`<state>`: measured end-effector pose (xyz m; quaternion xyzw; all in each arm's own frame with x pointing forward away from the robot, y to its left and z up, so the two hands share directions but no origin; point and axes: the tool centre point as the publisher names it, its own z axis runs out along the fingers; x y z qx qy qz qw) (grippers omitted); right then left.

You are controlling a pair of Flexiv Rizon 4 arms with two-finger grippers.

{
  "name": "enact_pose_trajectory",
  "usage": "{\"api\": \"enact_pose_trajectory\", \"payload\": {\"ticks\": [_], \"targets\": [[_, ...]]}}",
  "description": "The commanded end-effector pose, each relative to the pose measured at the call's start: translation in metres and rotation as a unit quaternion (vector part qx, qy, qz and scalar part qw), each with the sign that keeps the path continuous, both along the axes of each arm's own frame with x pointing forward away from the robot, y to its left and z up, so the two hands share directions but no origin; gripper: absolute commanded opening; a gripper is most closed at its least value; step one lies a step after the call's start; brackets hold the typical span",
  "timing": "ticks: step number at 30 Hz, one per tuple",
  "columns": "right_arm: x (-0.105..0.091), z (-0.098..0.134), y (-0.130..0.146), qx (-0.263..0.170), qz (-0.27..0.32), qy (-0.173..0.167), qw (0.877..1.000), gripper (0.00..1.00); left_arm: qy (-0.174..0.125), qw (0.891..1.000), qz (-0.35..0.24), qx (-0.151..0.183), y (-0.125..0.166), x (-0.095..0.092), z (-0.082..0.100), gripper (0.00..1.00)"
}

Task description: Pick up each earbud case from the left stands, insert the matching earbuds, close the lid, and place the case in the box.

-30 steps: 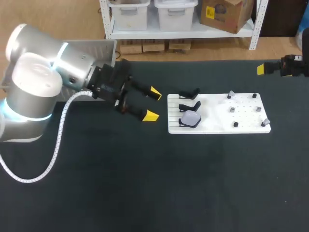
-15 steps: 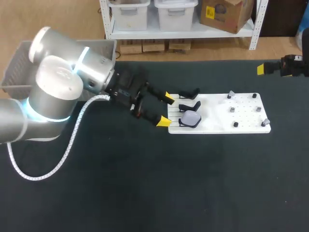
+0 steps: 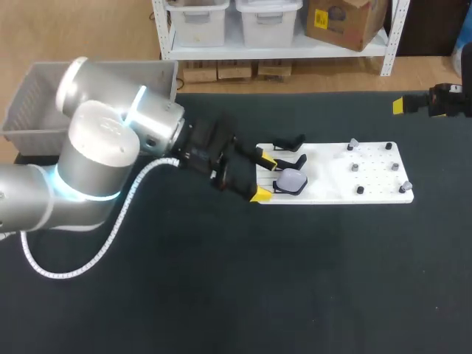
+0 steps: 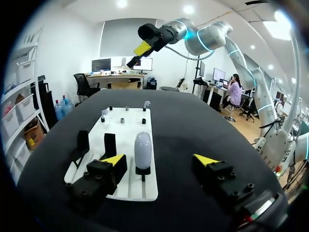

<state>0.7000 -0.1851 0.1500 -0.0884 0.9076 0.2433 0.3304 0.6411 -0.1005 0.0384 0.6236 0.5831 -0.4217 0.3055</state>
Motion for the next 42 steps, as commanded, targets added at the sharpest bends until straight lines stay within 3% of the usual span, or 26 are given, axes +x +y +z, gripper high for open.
{"api": "enact_pose_trajectory", "payload": {"ticks": [1,3,4,5,6,14,16,18,23,38,42], "targets": [[0.0,0.0,0.0,0.0,0.0,0.0,1.0,1.0,-0.007,1.0,0.013,-0.005,-0.001,-0.002,-0.005,0.71],[0.0,0.0,0.0,0.0,0.0,0.0,1.0,1.0,-0.008,1.0,0.017,-0.004,-0.001,-0.002,-0.006,0.62],[0.0,0.0,0.0,0.0,0.0,0.0,1.0,1.0,-0.009,1.0,0.019,-0.004,-0.001,-0.001,-0.007,0.47],[0.0,0.0,0.0,0.0,0.0,0.0,1.0,1.0,-0.011,1.0,0.02,-0.004,-0.001,-0.001,-0.007,0.4],[0.0,0.0,0.0,0.0,0.0,0.0,1.0,1.0,-0.012,1.0,0.022,-0.003,-0.001,0.0,-0.007,0.39],[0.0,0.0,0.0,0.0,0.0,0.0,1.0,1.0,-0.016,1.0,0.022,-0.007,0.002,0.01,-0.008,0.49],[0.0,0.0,0.0,0.0,0.0,0.0,1.0,1.0,-0.014,1.0,0.021,-0.009,0.001,0.01,-0.009,0.57],[0.0,0.0,0.0,0.0,0.0,0.0,1.0,1.0,-0.013,1.0,0.019,-0.011,0.001,0.014,-0.011,0.73],[0.0,0.0,0.0,0.0,0.0,0.0,1.0,1.0,-0.009,1.0,0.016,-0.016,-0.002,0.014,-0.013,0.8],[0.0,0.0,0.0,0.0,0.0,0.0,1.0,1.0,-0.008,1.0,0.01,-0.024,-0.011,0.023,-0.018,0.81],[0.0,0.0,0.0,0.0,0.0,0.0,1.0,1.0,-0.006,1.0,0.008,-0.025,-0.015,0.022,-0.018,0.75]]}}
